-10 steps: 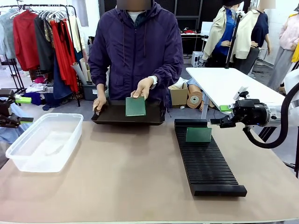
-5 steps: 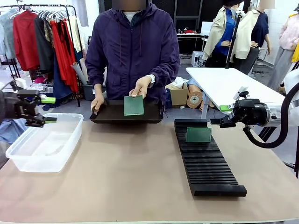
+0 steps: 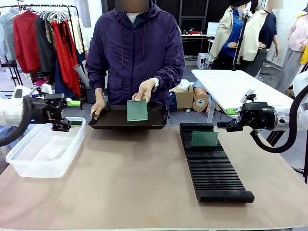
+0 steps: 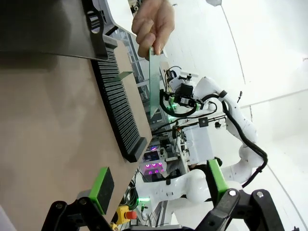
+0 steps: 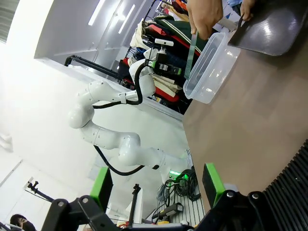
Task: Sort PCBs into racks and boxes based on the side picked up.
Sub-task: Pick up the Blank PCB handed by the Human.
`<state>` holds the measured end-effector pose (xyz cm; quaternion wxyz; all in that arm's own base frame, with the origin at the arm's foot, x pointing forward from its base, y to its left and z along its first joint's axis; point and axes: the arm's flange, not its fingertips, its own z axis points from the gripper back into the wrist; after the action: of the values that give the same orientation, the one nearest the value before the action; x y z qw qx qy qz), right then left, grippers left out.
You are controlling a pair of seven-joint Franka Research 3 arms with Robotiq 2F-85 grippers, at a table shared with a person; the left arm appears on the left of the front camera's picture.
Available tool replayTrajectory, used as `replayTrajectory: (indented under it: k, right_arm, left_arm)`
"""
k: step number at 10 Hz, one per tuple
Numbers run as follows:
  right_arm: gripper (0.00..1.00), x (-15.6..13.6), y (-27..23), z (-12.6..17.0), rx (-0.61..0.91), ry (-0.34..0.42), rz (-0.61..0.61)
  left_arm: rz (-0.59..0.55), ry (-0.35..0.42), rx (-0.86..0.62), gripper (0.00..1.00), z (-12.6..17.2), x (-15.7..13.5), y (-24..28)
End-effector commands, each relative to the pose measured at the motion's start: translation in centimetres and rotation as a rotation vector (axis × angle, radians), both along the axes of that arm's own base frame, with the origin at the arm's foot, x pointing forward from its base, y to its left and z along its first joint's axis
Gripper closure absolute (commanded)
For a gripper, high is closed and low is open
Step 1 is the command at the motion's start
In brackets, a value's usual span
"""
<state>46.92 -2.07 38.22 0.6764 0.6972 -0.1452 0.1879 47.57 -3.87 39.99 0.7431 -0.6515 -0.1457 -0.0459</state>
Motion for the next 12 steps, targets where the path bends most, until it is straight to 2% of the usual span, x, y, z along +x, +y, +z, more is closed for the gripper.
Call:
replayTrajectory:
  k: [1, 5, 7, 12]
  right_arm:
    - [0.0, 0.1, 0.0, 0.2, 0.0, -0.008, 0.001]
    - [0.0, 0.1, 0.0, 0.2, 0.0, -0.008, 0.001]
    - [0.0, 0.1, 0.0, 0.2, 0.0, -0.008, 0.001]
    - [0.0, 0.1, 0.0, 0.2, 0.0, -0.008, 0.001]
  left_arm:
    - [-0.006, -0.042, -0.002, 0.0, -0.5, 1.5, -2.0]
    - [-0.007, -0.113, -0.112, 0.0, -0.5, 3.3, -6.0]
    - [-0.044, -0.133, -0.102, 0.0, -0.7, 4.4, -8.1]
    - [-0.068, -0.063, -0.188, 0.0, -2.9, 6.3, -12.2]
